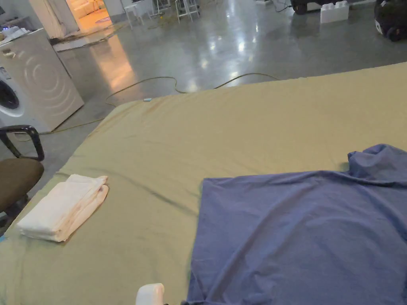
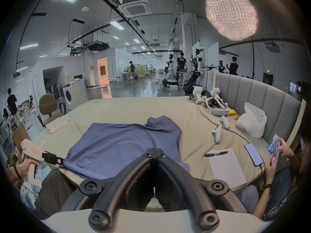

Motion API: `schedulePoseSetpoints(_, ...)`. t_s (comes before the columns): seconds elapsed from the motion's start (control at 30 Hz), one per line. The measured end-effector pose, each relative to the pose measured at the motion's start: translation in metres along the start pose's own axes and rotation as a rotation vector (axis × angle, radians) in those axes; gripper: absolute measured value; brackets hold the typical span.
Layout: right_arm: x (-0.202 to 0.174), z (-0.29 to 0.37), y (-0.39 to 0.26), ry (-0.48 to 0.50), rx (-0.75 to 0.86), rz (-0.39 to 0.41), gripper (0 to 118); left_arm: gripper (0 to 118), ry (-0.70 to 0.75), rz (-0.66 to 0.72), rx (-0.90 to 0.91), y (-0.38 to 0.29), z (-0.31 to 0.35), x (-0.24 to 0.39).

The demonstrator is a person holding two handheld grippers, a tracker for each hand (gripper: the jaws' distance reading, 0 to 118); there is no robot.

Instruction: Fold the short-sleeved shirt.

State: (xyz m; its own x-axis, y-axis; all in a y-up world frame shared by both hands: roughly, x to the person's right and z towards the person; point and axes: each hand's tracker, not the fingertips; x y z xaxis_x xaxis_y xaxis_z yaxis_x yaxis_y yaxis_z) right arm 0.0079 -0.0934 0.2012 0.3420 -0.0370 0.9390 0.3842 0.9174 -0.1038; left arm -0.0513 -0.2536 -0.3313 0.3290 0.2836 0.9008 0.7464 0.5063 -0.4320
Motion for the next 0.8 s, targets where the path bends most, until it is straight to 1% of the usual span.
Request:
schedulePoseSetpoints(0.03, 0.002, -0.001, -0.002, -0.006, -0.012, -0.001, 0, 27, 0.025, -0.012, -0.037, 0.001, -0.008, 0.002)
schedulePoseSetpoints(0.07, 0.004, -0.002, -0.004, -0.013, -0.023, 0.000, 0, 25, 0.054, -0.038, -0.080, 0.001, -0.016, 0.004)
schedulePoseSetpoints(0.1, 0.005, -0.003, -0.006, -0.026, -0.034, 0.002, 0, 24, 0.067, -0.062, -0.086, 0.000, -0.021, 0.008)
schedulePoseSetpoints(0.17, 0.006, -0.002, -0.008, -0.042, -0.044, 0.004, 0, 22, 0.064, -0.085, -0.082, 0.004, -0.021, 0.011)
schedulePoseSetpoints(0.2, 0.009, -0.001, -0.009, -0.047, -0.049, 0.001, 0, 19, 0.061, -0.086, -0.088, 0.005, -0.020, 0.011)
schedulePoseSetpoints(0.23, 0.012, -0.003, -0.011, -0.056, -0.057, -0.008, 0, 11, 0.060, -0.085, -0.091, 0.005, -0.021, 0.009)
schedulePoseSetpoints(0.27, 0.015, -0.004, -0.013, -0.067, -0.068, -0.017, 0, 8, 0.058, -0.082, -0.098, 0.005, -0.023, 0.008)
schedulePoseSetpoints(0.3, 0.020, -0.007, -0.015, -0.083, -0.084, -0.030, 3, 8, 0.051, -0.080, -0.105, 0.004, -0.025, 0.009)
schedulePoseSetpoints(0.33, 0.027, -0.011, -0.017, -0.111, -0.107, -0.052, 19, 8, 0.072, -0.097, -0.108, 0.003, -0.027, 0.013)
schedulePoseSetpoints(0.37, 0.035, -0.016, -0.021, -0.131, -0.127, -0.078, 49, 8, 0.084, -0.109, -0.106, 0.002, -0.027, 0.017)
schedulePoseSetpoints(0.43, 0.057, -0.032, -0.031, -0.142, -0.245, -0.165, 71, 8, 0.116, -0.167, -0.118, 0.003, -0.028, 0.023)
schedulePoseSetpoints(0.47, 0.068, -0.042, -0.039, -0.146, -0.328, -0.204, 71, 8, 0.121, -0.168, -0.122, 0.003, -0.030, 0.025)
schedulePoseSetpoints(0.5, 0.077, -0.050, -0.048, -0.138, -0.381, -0.235, 87, 8, 0.125, -0.170, -0.125, 0.003, -0.032, 0.025)
schedulePoseSetpoints(0.53, 0.090, -0.057, -0.063, -0.137, -0.396, -0.243, 85, 8, 0.128, -0.172, -0.127, 0.003, -0.033, 0.025)
schedulePoseSetpoints(0.57, 0.095, -0.063, -0.074, -0.150, -0.416, -0.231, 85, 8, 0.133, -0.174, -0.126, 0.004, -0.032, 0.024)
schedulePoseSetpoints(0.63, 0.101, -0.077, -0.091, -0.155, -0.487, -0.187, 85, 8, 0.132, -0.171, -0.124, 0.003, -0.031, 0.024)
schedulePoseSetpoints(0.73, 0.105, -0.093, -0.111, -0.103, -0.564, -0.174, 85, 8, 0.129, -0.163, -0.124, 0.003, -0.030, 0.024)
schedulePoseSetpoints(0.8, 0.102, -0.100, -0.117, -0.070, -0.579, -0.150, 84, 8, 0.130, -0.160, -0.123, 0.002, -0.025, 0.032)
